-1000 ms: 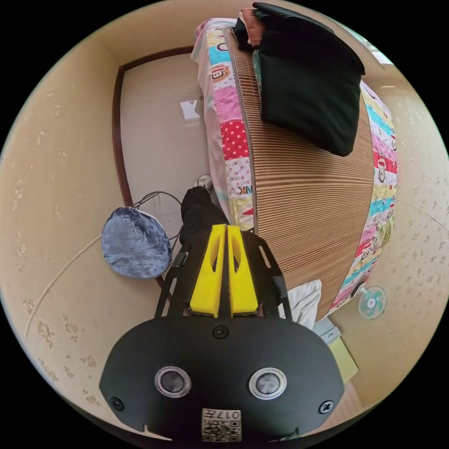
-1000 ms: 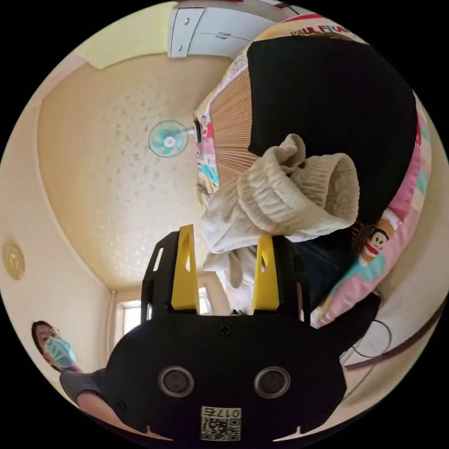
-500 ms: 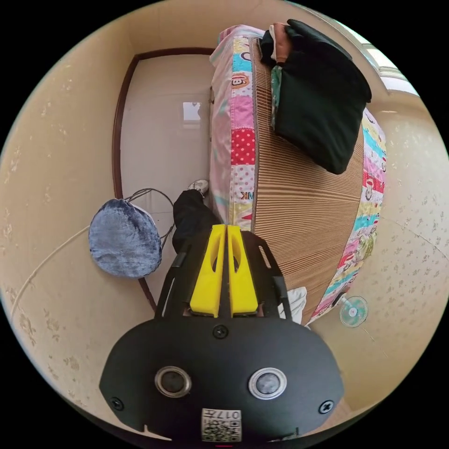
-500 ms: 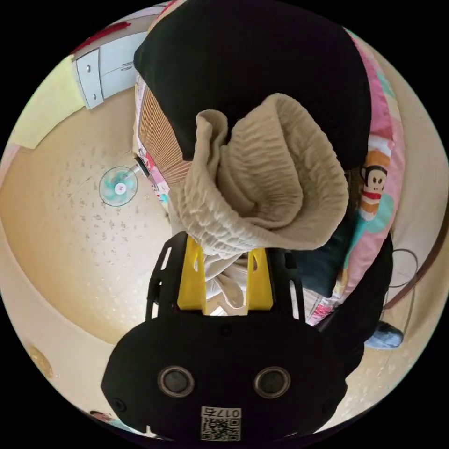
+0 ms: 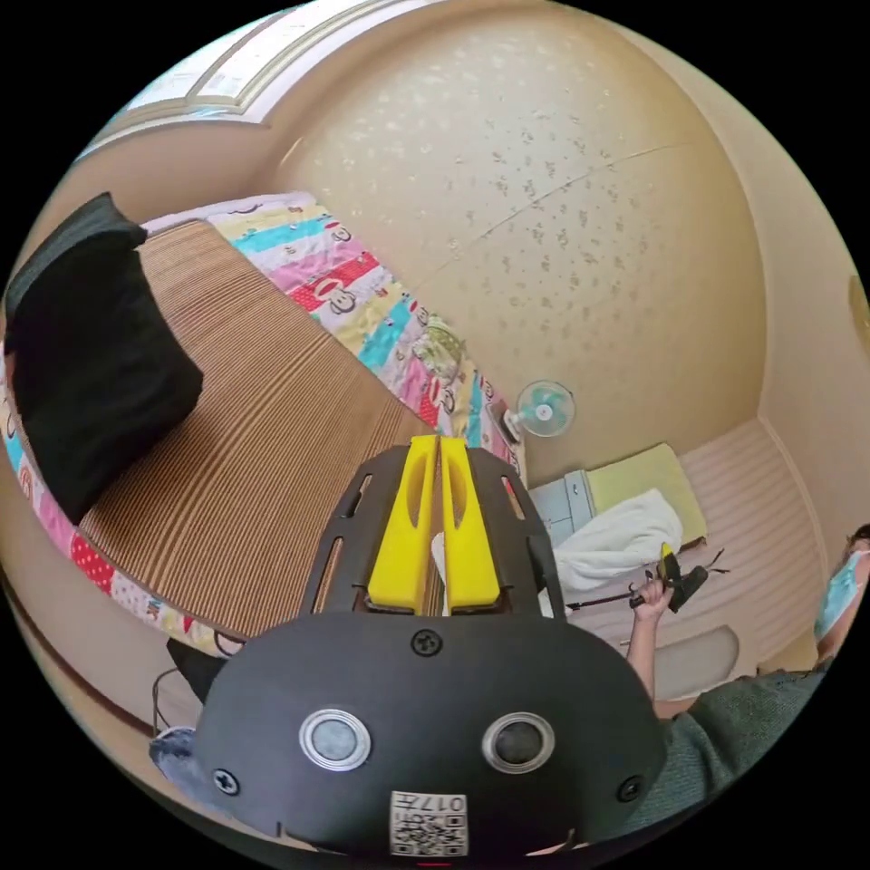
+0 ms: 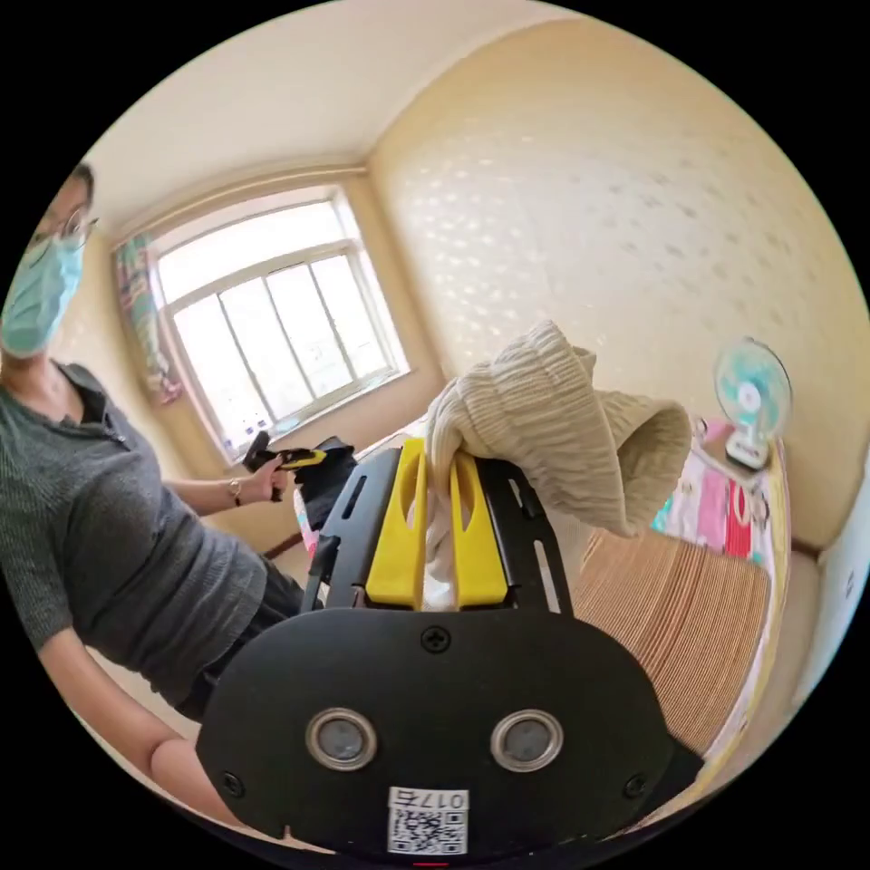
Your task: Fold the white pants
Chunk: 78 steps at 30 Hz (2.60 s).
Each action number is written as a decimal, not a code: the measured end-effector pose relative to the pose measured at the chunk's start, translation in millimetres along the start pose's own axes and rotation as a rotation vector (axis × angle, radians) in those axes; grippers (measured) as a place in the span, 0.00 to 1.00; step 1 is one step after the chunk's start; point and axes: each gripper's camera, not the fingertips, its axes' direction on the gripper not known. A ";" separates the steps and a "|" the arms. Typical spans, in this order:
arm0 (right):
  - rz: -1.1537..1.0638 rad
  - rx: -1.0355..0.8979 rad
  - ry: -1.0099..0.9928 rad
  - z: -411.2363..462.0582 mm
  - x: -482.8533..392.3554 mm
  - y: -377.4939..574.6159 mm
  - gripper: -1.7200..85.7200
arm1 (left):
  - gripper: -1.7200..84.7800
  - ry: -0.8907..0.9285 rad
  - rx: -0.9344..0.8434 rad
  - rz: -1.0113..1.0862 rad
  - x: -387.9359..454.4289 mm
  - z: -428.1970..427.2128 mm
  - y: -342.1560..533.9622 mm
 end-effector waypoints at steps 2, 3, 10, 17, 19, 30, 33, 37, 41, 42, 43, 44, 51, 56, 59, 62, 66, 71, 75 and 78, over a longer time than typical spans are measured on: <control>-0.244 0.089 -0.113 -12.3 -57.2 -13.4 0.04 | 0.01 0.154 -0.022 0.147 49.5 19.1 6.2; -0.372 0.180 -0.193 -25.8 -84.5 -13.9 0.05 | 0.02 0.243 -0.040 0.237 80.4 27.2 12.9; -0.554 0.695 -0.762 -31.5 -81.9 52.8 0.06 | 0.13 0.630 -0.191 0.508 194.6 49.1 60.4; -0.593 1.042 -1.420 81.7 -107.5 140.1 0.06 | 0.17 0.754 -0.211 0.602 222.6 35.4 106.8; -0.603 1.037 -1.472 102.7 -135.1 155.4 0.06 | 0.17 0.774 -0.260 0.591 219.6 32.8 108.0; -0.601 0.911 -1.452 141.9 -212.5 223.0 0.07 | 0.17 0.991 -0.485 0.534 203.5 26.4 148.7; -0.641 0.927 -1.454 150.6 -231.7 248.6 0.07 | 0.21 1.128 -0.487 0.500 184.3 17.5 149.2; -0.634 0.877 -1.501 187.8 -254.6 271.0 0.06 | 0.28 0.938 -0.523 0.577 204.9 18.2 163.3; -0.617 0.814 -1.551 230.9 -272.3 282.8 0.06 | 0.18 0.916 -0.614 0.530 219.6 32.4 177.4; -0.635 0.828 -1.577 241.3 -275.1 288.1 0.06 | 0.17 0.939 -0.628 0.543 218.8 33.8 180.3; -0.650 0.837 -1.578 249.6 -277.6 293.5 0.06 | 0.17 0.945 -0.626 0.552 218.4 33.3 182.0; -0.654 0.834 -1.580 253.4 -278.6 295.6 0.07 | 0.15 0.973 -0.626 0.557 218.5 32.3 185.3; -0.344 0.482 -1.321 295.9 -282.1 298.5 0.08 | 0.08 1.472 -0.343 0.505 223.9 7.2 166.2; -0.070 0.314 -0.783 262.5 -283.8 310.9 0.08 | 0.07 1.524 -0.118 0.405 213.5 6.7 122.5; 0.190 0.258 -0.336 233.7 -285.2 336.8 0.09 | 0.07 1.486 -0.015 0.514 240.5 -12.0 111.3; 0.132 0.320 -0.221 210.9 -324.6 379.7 0.13 | 0.07 1.421 0.042 0.580 271.7 -20.6 109.3; 0.076 0.413 -0.277 229.2 -389.7 459.4 0.17 | 0.07 1.274 0.083 0.654 314.8 -19.1 115.5; 0.187 0.542 -0.509 270.9 -419.1 554.0 0.22 | 0.07 1.160 0.130 0.670 350.0 -13.3 118.4; 0.274 0.573 -0.407 300.7 -441.0 565.5 0.23 | 0.07 1.140 0.150 0.678 379.3 -15.0 114.5; 0.308 0.430 -0.235 313.8 -437.2 522.7 0.21 | 0.07 1.148 0.154 0.671 395.0 -22.0 107.0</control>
